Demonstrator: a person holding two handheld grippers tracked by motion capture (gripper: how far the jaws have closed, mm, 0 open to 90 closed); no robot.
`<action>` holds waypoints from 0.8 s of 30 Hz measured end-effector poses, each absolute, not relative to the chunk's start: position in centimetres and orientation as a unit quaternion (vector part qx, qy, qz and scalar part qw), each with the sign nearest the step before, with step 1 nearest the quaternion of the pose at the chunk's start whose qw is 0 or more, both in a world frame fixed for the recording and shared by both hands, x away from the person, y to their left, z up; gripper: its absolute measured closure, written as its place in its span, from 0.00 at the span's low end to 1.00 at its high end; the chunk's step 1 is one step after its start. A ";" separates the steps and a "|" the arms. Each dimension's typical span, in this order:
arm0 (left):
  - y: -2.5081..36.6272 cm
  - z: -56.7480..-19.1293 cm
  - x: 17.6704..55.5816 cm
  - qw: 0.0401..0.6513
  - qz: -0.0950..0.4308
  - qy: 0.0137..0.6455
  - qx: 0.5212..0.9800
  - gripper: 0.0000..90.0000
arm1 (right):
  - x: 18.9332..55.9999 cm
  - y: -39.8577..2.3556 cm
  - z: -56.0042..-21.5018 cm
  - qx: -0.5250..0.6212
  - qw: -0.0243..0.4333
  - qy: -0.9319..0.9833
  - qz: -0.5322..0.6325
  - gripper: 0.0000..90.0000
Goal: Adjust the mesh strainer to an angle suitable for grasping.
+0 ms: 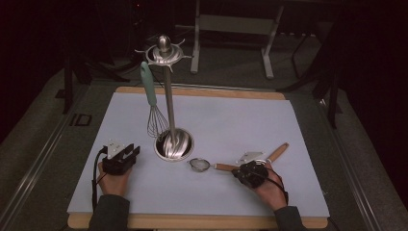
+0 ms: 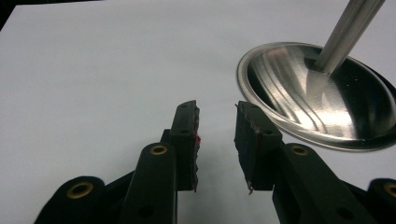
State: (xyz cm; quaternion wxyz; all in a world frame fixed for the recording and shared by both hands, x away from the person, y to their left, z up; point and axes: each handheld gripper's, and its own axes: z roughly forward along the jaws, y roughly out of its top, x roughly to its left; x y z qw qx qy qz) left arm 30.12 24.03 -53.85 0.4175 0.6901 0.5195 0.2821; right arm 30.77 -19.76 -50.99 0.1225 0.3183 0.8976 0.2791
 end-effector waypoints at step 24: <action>24.0 -53.9 30.2 0.415 0.282 0.518 0.692 0.77 | 38.9 -16.6 -50.5 0.388 0.150 0.872 0.260 0.99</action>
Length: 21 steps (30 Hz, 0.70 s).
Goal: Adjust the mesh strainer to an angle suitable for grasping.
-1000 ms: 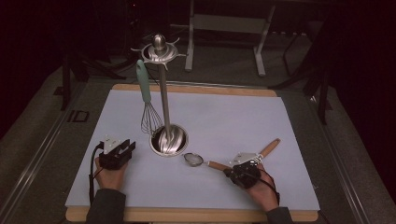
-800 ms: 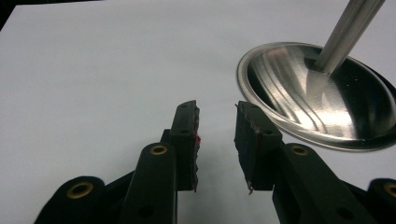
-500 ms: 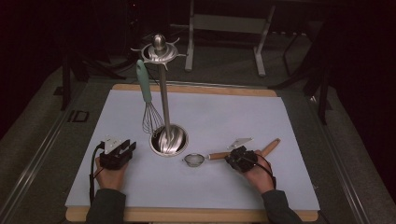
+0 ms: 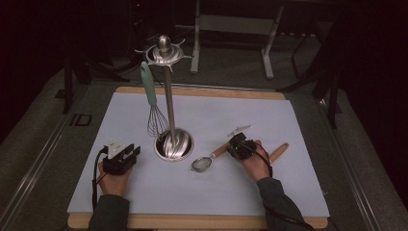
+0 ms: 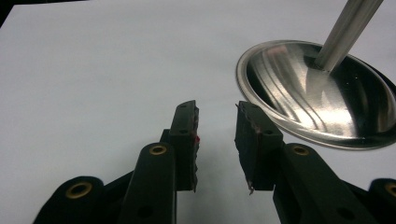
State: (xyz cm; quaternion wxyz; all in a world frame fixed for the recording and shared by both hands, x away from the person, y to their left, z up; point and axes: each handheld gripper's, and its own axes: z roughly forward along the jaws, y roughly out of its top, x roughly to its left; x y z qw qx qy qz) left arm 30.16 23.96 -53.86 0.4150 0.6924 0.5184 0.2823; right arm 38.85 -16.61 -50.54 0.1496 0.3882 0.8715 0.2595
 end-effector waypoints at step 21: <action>24.0 -53.9 30.2 0.416 0.281 0.519 0.691 0.75 | 42.3 -12.0 -49.9 0.439 0.081 0.842 0.302 0.69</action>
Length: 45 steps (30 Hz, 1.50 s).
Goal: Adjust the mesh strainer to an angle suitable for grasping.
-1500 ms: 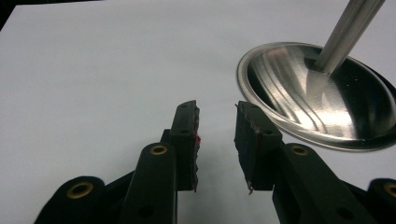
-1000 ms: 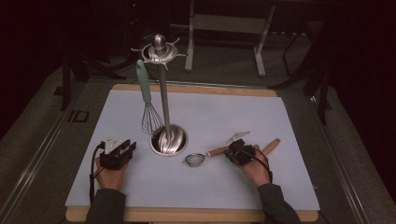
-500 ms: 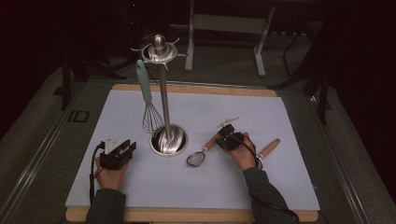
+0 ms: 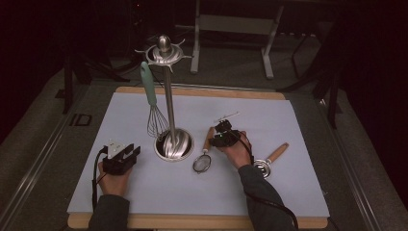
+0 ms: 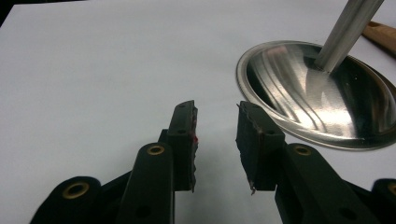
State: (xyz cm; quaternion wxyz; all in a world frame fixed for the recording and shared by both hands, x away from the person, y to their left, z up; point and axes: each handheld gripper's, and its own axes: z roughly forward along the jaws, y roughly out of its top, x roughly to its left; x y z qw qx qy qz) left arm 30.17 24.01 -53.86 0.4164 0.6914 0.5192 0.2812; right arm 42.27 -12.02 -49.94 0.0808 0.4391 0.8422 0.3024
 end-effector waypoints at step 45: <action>24.0 -53.9 30.2 0.416 0.279 0.522 0.691 0.74 | 42.1 -9.2 -50.4 0.442 -0.071 0.848 0.285 0.72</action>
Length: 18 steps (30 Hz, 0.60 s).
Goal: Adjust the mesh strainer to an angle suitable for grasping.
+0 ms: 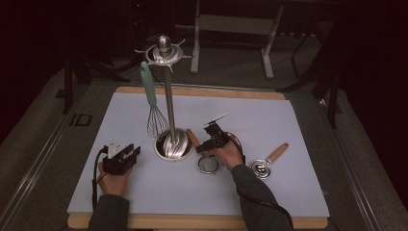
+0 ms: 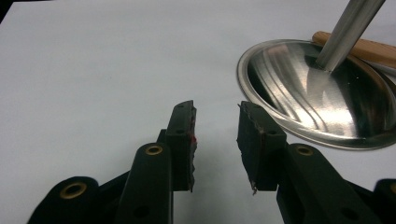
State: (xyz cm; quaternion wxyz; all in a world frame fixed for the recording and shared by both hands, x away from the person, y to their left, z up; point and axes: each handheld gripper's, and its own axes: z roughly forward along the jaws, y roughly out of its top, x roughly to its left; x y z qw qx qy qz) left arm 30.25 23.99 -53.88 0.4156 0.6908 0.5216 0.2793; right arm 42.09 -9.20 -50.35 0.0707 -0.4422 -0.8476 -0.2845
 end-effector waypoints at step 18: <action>24.0 -53.9 30.2 0.415 0.280 0.522 0.691 0.74 | 42.3 -8.4 -50.6 -0.444 0.105 -0.846 -0.274 0.80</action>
